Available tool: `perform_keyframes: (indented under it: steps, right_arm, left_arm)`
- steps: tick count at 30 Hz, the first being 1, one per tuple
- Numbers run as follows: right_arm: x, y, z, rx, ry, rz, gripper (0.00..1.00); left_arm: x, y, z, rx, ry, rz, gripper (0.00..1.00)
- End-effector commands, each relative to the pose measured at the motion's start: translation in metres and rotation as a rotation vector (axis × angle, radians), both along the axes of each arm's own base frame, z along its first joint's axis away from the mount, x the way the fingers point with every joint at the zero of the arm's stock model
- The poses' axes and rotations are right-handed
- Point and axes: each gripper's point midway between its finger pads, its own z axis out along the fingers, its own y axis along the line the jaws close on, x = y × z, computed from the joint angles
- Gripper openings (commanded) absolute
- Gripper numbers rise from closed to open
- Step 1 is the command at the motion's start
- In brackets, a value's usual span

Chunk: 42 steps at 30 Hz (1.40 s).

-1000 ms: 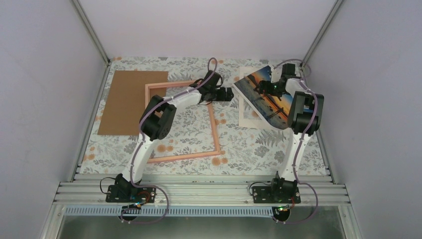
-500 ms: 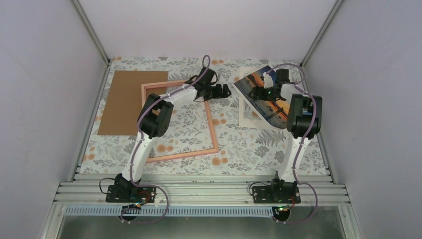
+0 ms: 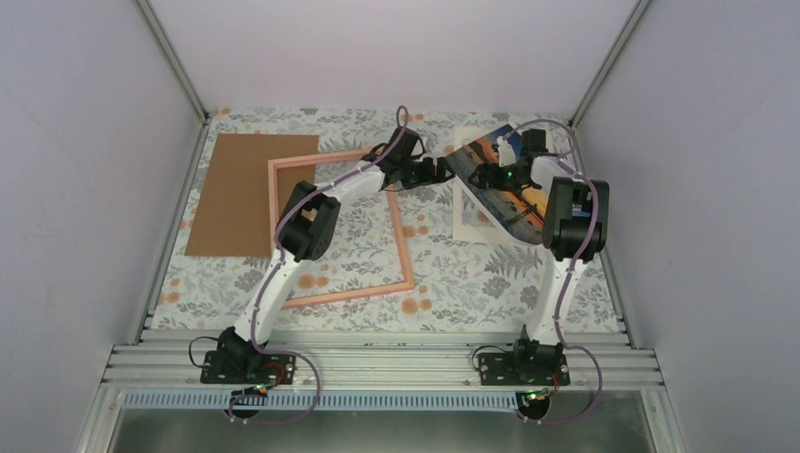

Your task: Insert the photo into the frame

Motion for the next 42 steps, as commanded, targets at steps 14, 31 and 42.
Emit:
perform_keyframes:
  steps: [14,31,42]
  right_arm:
    - [-0.083,0.016,-0.085,0.021,0.459,0.005,0.83]
    - [-0.116,0.032,-0.090,-0.022,0.499,0.089,0.81]
    - [-0.127,0.036,-0.092,-0.024,0.518,0.100,0.80]
  left_arm:
    - [-0.016,-0.015,-0.036,0.020,0.100,-0.013,0.98]
    - [0.052,0.027,-0.022,0.258,-0.228,-0.011,1.00]
    - [0.002,0.006,-0.037,0.236,-0.169,-0.249,0.95]
